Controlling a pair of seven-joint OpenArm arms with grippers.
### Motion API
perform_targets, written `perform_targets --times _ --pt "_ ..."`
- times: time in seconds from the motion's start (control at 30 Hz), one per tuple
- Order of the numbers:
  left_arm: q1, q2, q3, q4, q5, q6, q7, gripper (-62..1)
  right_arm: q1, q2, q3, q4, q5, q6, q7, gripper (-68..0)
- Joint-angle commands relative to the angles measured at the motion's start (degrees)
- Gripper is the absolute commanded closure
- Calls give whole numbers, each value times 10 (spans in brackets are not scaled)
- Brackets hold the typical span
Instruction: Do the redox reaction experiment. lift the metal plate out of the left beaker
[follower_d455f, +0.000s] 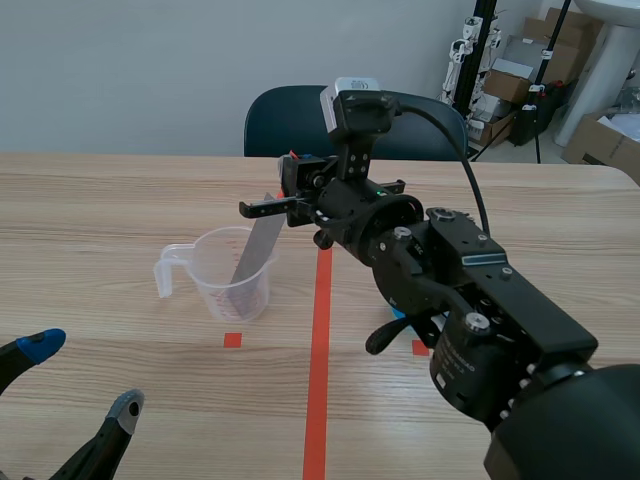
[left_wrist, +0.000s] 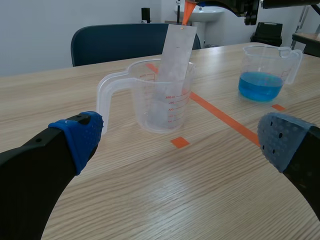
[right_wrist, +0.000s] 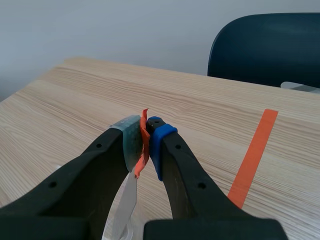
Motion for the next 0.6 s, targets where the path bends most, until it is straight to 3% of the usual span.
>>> perform_targets --times 0.0,0.13,0.4,0.57 --pt "-3 4 -4 10 -1 -1 -6 -623 16 -9 0 13 -7 3 8 -32" --pt "-3 4 -4 10 -1 -1 -6 -623 16 -16 0 19 -13 27 8 -32" --pt "-3 4 -4 10 -1 -1 -6 -623 16 -31 0 43 -42 31 -4 -32" --pt "-3 4 -4 10 -1 -1 -6 -623 16 -39 0 45 -54 50 -13 -32"
